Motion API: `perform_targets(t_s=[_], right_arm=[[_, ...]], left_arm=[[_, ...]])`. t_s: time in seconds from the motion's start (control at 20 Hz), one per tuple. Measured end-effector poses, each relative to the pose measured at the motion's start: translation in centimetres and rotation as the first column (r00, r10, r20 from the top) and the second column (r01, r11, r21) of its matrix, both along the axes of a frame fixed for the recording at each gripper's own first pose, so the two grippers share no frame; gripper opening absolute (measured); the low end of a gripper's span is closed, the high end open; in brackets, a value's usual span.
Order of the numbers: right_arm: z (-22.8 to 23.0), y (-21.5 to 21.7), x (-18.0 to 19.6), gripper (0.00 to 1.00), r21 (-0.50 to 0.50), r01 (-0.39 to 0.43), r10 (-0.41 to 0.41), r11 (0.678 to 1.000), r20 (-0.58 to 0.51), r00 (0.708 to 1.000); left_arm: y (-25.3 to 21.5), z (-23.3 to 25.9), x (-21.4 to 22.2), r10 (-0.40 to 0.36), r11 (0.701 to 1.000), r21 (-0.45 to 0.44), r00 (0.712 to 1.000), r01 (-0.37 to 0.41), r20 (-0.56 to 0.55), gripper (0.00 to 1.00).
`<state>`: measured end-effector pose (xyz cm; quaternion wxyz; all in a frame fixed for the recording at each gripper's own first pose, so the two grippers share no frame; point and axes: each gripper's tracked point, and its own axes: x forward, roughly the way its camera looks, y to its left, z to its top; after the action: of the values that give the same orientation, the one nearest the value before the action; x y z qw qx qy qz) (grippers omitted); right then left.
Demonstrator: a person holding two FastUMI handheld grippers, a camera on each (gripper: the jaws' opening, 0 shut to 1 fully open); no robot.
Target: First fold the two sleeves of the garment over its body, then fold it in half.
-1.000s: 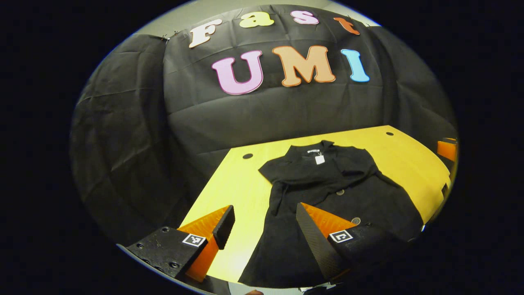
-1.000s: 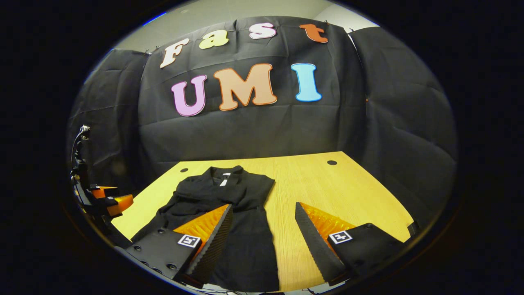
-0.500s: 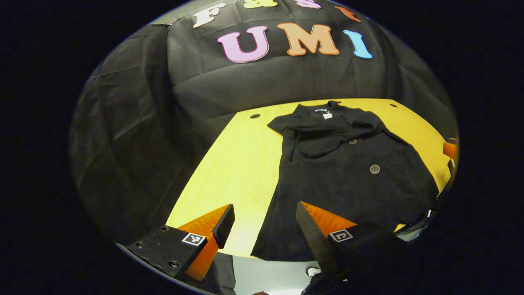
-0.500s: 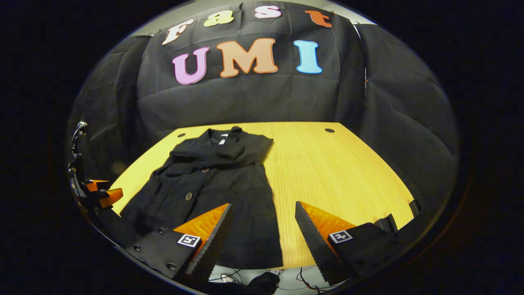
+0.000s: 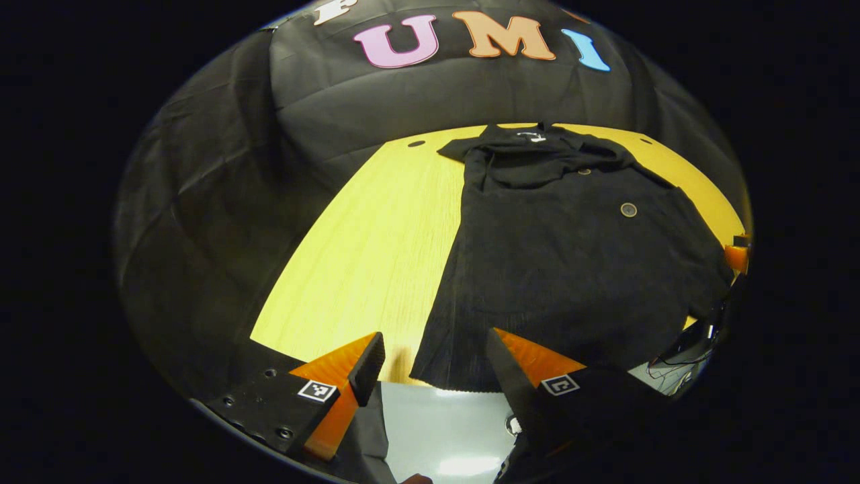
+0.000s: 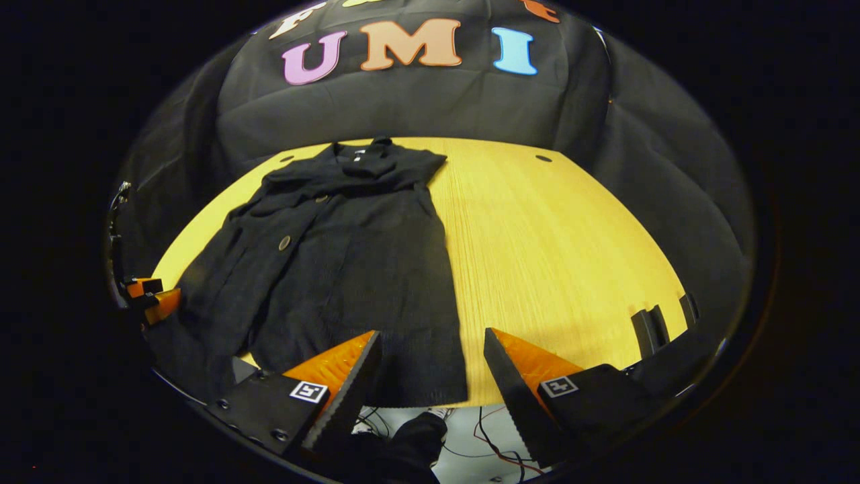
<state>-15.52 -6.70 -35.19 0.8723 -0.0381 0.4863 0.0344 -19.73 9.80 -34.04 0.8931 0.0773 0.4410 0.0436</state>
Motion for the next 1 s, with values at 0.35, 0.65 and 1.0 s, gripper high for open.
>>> perform_targets(t_s=[0.35,0.65,1.0], right_arm=[[-1.9,1.3,-1.1,0.92,0.033,-0.030,0.032,0.999,-0.089,0.996],[-2.0,2.8,-0.6,0.50,0.082,-0.061,0.068,0.995,-0.077,0.995],[-1.8,3.4,-1.7,0.03,0.138,-0.030,0.045,0.990,-0.107,0.993]], left_arm=[[-1.3,-0.9,0.3,0.006,0.993,-0.120,1.000,-0.004,0.019,0.81],[-3.5,-1.1,0.8,-0.042,0.976,-0.210,0.997,0.054,0.063,0.34],[-4.1,-1.0,-0.4,-0.073,0.974,-0.211,0.997,0.079,0.037,0.00]])
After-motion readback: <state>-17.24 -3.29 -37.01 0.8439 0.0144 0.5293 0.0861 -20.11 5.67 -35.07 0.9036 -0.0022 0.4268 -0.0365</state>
